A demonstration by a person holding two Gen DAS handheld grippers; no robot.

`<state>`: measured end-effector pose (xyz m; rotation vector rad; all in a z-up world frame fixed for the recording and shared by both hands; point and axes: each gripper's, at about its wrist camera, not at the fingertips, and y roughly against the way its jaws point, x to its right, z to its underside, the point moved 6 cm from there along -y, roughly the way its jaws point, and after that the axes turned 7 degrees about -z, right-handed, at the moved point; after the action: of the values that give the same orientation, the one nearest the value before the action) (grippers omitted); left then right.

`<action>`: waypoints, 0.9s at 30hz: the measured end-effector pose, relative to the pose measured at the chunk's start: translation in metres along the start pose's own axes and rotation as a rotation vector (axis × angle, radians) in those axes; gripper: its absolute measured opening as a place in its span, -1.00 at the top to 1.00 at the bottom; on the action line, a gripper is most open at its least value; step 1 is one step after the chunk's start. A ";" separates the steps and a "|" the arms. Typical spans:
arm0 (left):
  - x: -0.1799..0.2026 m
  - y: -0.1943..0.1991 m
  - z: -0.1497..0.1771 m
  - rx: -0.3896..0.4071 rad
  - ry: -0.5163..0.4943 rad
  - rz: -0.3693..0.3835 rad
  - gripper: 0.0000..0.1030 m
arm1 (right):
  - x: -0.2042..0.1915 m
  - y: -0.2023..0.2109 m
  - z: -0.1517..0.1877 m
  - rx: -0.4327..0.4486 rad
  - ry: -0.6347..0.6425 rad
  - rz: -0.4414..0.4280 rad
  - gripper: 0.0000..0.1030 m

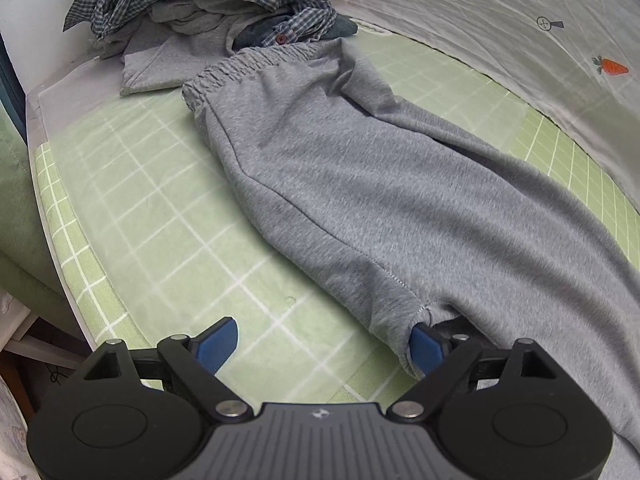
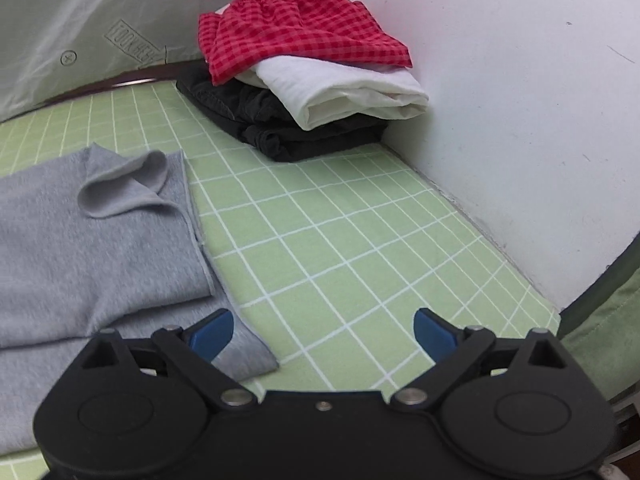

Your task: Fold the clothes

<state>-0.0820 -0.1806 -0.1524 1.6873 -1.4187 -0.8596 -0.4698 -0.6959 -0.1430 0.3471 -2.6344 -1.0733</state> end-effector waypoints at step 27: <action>0.054 0.006 -0.009 0.022 -0.066 0.101 -0.45 | -0.056 -0.031 -0.015 -0.104 -0.179 -0.356 -0.23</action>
<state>-0.0683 -0.2332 -0.1439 1.6017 -1.5496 -0.8523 -0.4087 -0.7089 -0.1632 0.7515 -2.7214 -1.4034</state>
